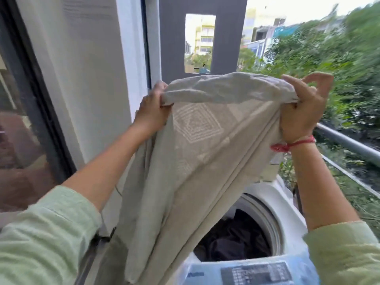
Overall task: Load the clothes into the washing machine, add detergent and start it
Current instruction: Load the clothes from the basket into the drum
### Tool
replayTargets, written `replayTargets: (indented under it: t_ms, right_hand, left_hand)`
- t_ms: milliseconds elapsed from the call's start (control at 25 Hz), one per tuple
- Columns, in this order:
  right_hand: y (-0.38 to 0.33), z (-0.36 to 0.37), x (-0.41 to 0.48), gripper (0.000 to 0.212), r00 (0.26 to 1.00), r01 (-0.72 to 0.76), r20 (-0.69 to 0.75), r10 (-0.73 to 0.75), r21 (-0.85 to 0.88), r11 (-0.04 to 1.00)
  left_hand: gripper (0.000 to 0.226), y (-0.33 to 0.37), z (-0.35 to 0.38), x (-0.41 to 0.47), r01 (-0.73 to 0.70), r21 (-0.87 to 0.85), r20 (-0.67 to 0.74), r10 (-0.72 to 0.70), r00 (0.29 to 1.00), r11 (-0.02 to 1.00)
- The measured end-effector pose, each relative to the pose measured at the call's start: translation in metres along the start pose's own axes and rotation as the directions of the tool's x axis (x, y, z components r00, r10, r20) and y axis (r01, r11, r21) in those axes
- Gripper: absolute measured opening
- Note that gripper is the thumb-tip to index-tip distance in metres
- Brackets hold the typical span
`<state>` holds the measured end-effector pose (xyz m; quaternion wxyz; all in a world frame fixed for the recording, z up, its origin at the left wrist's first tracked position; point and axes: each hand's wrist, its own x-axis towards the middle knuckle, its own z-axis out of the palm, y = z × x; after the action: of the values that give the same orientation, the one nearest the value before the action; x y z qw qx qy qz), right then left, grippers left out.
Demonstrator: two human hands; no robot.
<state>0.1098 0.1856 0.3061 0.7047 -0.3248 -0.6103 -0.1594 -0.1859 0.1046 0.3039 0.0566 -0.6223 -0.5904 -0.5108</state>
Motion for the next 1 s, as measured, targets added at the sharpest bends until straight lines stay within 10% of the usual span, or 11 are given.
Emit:
replayTargets:
  t_ms: [120,280,360,440,480,680,800,920,1000]
  right_hand:
    - [0.067,-0.018,-0.030,0.042,0.995,0.055,0.097,-0.033,-0.237,0.970]
    - [0.126,-0.028,-0.102,0.039,0.822,-0.146,0.463,0.333,-0.394,0.907]
    - [0.145,-0.027,-0.134,0.027,0.389,-0.086,0.741,0.547,-0.562,0.822]
    - [0.149,-0.017,-0.169,0.037,-0.241,0.240,0.799,0.551,-0.501,0.831]
    - [0.145,-0.005,-0.186,0.042,-0.401,0.322,0.772,0.493,-0.385,0.865]
    - [0.018,0.092,-0.269,0.067,-0.251,-0.234,0.968,0.016,-0.077,0.969]
    - [-0.073,0.142,-0.327,0.079,-0.225,-0.099,0.974,-0.009,-0.013,0.995]
    - [-0.105,0.153,-0.370,0.049,-0.168,0.139,0.986,-0.005,0.028,0.990]
    - [-0.098,0.150,-0.353,0.035,0.009,-0.166,0.999,0.031,-0.029,0.986]
  left_hand:
    - [0.019,0.014,0.088,-0.004,0.014,-0.070,-0.049,-0.018,0.999,0.997]
    - [0.084,-0.025,0.171,-0.061,0.155,0.170,0.535,-0.223,0.815,0.973]
    - [0.105,-0.041,0.171,-0.086,0.223,0.207,0.639,-0.304,0.706,0.953]
    - [0.094,-0.067,0.148,-0.108,0.301,0.200,0.556,-0.361,0.749,0.932]
    - [0.083,-0.084,0.130,-0.119,0.357,0.203,0.454,-0.410,0.791,0.912]
    - [0.044,-0.174,0.031,-0.207,0.624,0.328,0.152,-0.692,0.706,0.709]
    - [0.046,-0.196,0.010,-0.264,0.683,0.357,0.198,-0.766,0.612,0.638]
    - [0.048,-0.203,0.009,-0.297,0.724,0.397,0.260,-0.826,0.500,0.564]
    - [0.047,-0.202,0.013,-0.305,0.727,0.377,0.284,-0.819,0.498,0.573]
